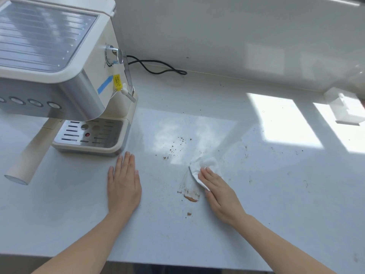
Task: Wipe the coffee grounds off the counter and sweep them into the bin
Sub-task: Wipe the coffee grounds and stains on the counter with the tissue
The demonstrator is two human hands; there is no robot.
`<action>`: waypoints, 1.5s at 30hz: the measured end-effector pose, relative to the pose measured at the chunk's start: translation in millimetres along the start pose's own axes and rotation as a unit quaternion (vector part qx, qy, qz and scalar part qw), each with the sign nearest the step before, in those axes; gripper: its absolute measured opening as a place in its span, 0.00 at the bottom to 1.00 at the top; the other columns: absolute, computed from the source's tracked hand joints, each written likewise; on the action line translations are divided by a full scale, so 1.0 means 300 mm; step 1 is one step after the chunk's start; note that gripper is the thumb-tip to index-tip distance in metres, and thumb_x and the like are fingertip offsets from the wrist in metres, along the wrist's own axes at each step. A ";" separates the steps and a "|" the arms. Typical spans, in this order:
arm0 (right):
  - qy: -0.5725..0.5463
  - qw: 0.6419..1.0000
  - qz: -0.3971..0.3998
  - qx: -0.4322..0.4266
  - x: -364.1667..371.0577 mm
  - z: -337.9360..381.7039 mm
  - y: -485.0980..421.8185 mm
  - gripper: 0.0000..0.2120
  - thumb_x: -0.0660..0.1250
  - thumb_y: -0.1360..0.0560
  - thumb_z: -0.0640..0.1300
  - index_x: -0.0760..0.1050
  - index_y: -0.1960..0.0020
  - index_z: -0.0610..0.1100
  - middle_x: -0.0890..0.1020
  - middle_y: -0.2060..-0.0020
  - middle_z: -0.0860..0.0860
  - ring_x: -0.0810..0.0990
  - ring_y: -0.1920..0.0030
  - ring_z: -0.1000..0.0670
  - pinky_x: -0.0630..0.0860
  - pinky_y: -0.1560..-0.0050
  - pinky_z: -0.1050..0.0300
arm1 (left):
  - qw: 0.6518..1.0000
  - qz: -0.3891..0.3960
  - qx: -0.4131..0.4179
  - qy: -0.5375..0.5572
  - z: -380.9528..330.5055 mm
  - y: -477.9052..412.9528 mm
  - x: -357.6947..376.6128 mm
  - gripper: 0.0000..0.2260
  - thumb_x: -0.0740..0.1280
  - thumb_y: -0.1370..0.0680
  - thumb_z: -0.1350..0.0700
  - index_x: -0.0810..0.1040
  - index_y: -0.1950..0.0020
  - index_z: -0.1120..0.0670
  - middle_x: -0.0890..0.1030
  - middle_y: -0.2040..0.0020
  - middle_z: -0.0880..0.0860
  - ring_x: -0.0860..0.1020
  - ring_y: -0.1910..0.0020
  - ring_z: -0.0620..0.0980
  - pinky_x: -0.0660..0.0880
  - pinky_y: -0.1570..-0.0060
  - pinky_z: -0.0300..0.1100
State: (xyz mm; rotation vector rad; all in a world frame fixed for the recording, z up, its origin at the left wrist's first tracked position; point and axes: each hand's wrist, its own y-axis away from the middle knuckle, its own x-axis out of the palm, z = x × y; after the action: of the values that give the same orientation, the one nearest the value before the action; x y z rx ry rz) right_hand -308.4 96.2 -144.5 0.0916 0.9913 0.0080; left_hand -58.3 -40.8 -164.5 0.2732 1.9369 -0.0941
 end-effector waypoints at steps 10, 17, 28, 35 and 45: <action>-0.069 0.997 0.026 -0.026 0.065 0.048 0.153 0.21 0.55 0.20 0.41 0.64 0.27 0.49 0.63 0.26 0.57 0.54 0.24 0.59 0.53 0.24 0.55 | 1.000 -0.003 0.002 -0.001 0.000 0.000 0.000 0.22 0.52 0.19 0.58 0.56 0.24 0.56 0.56 0.22 0.51 0.52 0.23 0.49 0.49 0.25 0.51; -0.242 0.949 -0.168 0.107 0.045 0.097 0.071 0.20 0.54 0.21 0.45 0.65 0.30 0.58 0.69 0.29 0.58 0.62 0.28 0.60 0.59 0.27 0.60 | 1.000 -0.004 0.000 -0.009 0.012 -0.003 0.005 0.23 0.52 0.19 0.57 0.55 0.23 0.55 0.56 0.22 0.50 0.52 0.23 0.49 0.48 0.25 0.50; -0.067 0.959 -0.143 0.237 -0.090 -0.101 -0.472 0.22 0.47 0.18 0.43 0.57 0.24 0.44 0.58 0.23 0.47 0.53 0.23 0.50 0.50 0.26 0.57 | 1.000 -0.003 0.000 -0.009 0.011 -0.004 0.006 0.22 0.50 0.18 0.56 0.55 0.23 0.55 0.55 0.22 0.49 0.51 0.23 0.48 0.48 0.25 0.50; 0.022 0.996 -0.054 0.074 -0.059 -0.070 -0.565 0.21 0.49 0.18 0.45 0.61 0.25 0.45 0.58 0.23 0.48 0.52 0.23 0.52 0.46 0.28 0.62 | 1.000 -0.004 0.006 -0.013 0.002 -0.003 0.006 0.25 0.44 0.21 0.52 0.54 0.23 0.54 0.54 0.22 0.49 0.49 0.23 0.46 0.47 0.25 0.48; -0.027 0.986 0.125 -0.105 0.017 0.123 -0.401 0.20 0.52 0.18 0.43 0.64 0.26 0.47 0.60 0.24 0.52 0.51 0.24 0.57 0.44 0.25 0.63 | 1.000 -0.009 0.007 -0.022 0.002 -0.002 0.007 0.25 0.45 0.21 0.53 0.56 0.24 0.55 0.57 0.22 0.50 0.52 0.23 0.48 0.49 0.26 0.50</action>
State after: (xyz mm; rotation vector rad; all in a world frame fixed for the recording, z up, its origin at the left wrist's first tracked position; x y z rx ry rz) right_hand -279.2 -26.0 -138.3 0.0217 0.9133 0.3381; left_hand -58.5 -41.3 -166.7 0.2603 1.8964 -0.1239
